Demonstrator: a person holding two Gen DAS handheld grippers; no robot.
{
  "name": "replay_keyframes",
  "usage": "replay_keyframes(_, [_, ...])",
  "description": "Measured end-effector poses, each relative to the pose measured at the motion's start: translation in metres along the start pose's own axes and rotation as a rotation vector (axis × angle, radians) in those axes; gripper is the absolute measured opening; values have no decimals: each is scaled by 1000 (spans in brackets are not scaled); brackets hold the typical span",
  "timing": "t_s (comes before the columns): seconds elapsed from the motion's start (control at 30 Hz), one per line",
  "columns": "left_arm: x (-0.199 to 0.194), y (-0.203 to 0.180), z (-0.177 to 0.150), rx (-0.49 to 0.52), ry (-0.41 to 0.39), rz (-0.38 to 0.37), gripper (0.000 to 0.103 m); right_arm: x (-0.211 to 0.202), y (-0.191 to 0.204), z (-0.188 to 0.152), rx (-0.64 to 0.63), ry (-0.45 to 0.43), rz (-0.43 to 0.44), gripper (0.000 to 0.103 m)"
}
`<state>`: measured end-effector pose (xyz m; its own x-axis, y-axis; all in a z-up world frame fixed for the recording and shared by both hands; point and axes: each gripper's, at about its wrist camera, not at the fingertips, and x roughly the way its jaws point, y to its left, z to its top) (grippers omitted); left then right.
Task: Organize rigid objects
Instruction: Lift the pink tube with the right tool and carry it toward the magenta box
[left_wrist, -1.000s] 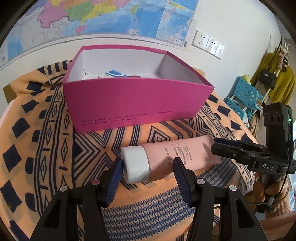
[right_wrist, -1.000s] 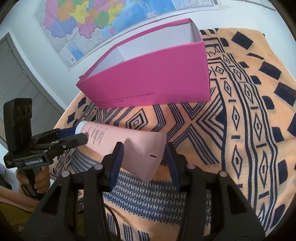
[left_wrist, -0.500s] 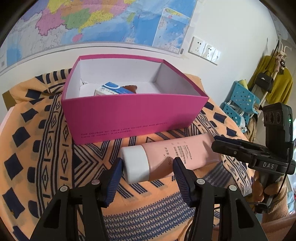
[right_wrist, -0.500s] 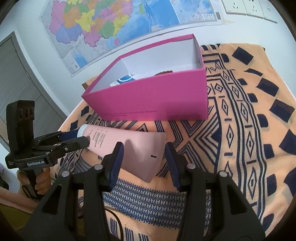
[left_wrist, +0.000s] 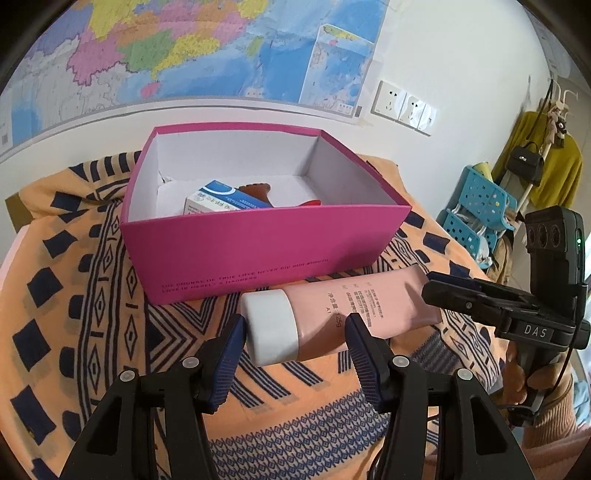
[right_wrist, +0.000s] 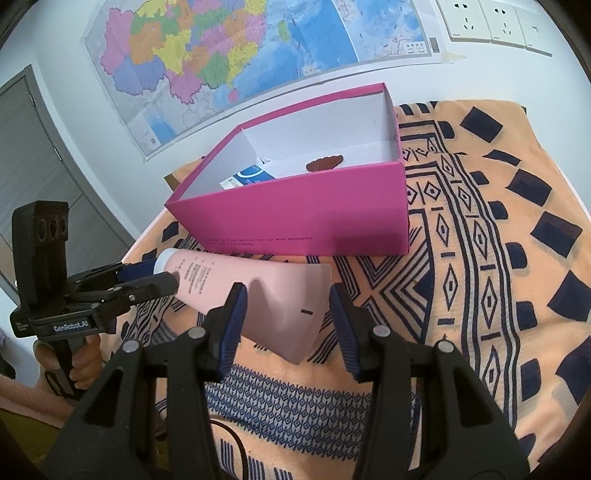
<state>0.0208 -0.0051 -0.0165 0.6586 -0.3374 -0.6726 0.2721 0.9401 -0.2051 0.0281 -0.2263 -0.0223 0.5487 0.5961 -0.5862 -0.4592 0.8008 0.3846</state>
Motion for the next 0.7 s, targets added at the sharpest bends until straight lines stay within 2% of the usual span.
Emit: replay_keyframes(0.7, [-4,-1,6,7,-26,-2,56,-6,1,11,-24,-28,1,49])
